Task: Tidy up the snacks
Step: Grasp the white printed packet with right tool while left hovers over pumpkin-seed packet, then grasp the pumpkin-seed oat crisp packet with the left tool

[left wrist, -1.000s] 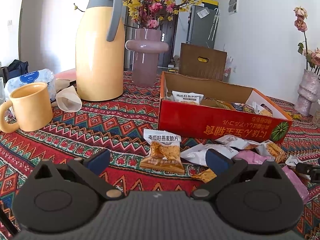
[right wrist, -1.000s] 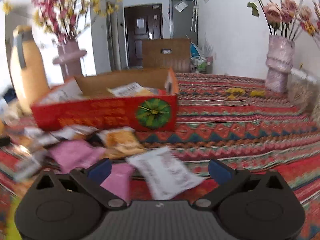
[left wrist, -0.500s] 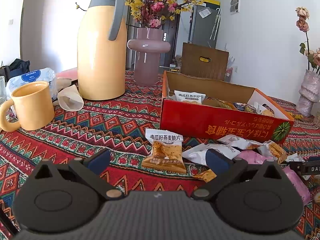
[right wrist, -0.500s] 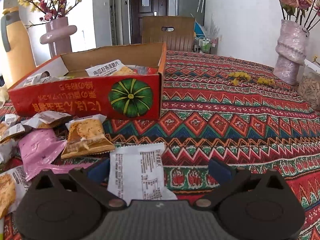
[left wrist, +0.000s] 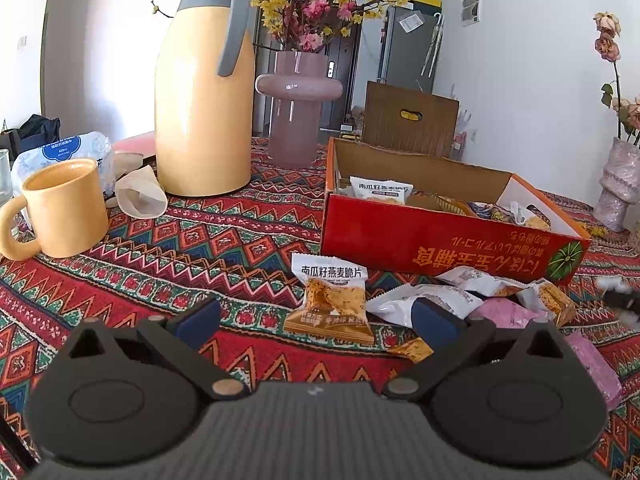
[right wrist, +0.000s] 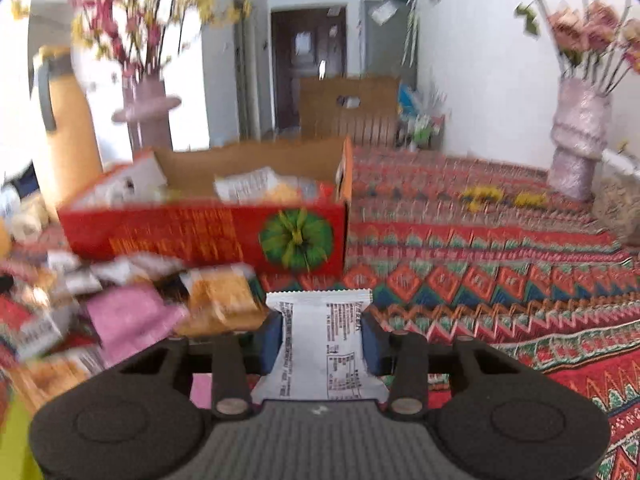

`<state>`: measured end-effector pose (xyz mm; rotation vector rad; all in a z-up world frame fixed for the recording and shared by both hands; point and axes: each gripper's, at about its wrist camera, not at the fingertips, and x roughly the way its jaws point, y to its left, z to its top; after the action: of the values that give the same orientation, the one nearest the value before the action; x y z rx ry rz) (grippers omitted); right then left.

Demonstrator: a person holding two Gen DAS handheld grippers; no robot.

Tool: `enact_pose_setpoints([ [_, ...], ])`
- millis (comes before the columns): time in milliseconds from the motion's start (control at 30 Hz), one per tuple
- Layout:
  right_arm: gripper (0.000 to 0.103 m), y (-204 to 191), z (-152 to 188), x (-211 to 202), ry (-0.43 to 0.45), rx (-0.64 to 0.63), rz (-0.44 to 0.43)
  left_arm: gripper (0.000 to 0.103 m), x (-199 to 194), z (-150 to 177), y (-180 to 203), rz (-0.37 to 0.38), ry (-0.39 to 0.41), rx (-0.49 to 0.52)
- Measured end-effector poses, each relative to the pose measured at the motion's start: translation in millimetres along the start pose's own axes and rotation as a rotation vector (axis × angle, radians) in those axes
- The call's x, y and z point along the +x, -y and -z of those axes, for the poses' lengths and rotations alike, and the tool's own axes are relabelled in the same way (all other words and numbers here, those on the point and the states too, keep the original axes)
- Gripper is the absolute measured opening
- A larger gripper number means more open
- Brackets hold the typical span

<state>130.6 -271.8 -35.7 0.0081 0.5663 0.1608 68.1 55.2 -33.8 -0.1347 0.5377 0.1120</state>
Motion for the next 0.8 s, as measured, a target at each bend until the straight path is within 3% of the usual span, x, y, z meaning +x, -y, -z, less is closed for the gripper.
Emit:
enact_pose_setpoints([
  [200, 0.04, -13.8, -2.8, -22.2, 0.171, 0.062, -0.011, 0.103, 3.8, -4.7, -2.9, -0.011, -0.042, 0.0],
  [333, 0.041, -4.1, 2.4, -13.1, 0.15, 0.106, -0.004, 0.103, 8.7, -17.3, -7.1, -0.04, -0.078, 0.028],
  [433, 0.041, 1.6, 5.2, -9.3, 0.142, 0.141, 0.004, 0.103, 25.8, -30.3, -9.3, -0.043, -0.159, 0.04],
  [633, 0.041, 0.7, 9.3, -9.2, 0.146, 0.143, 0.01, 0.098, 55.6, -37.6, 8.0, -0.06, -0.226, 0.091],
  [733, 0.041, 1.0, 10.6, -9.0, 0.147, 0.146, 0.006, 0.082, 71.3, -37.7, 13.5, -0.063, -0.276, 0.089],
  [800, 0.041, 1.4, 10.8, -8.2, 0.142, 0.148, 0.003, 0.063, 78.5, -36.5, 14.4, -0.056, -0.306, 0.081],
])
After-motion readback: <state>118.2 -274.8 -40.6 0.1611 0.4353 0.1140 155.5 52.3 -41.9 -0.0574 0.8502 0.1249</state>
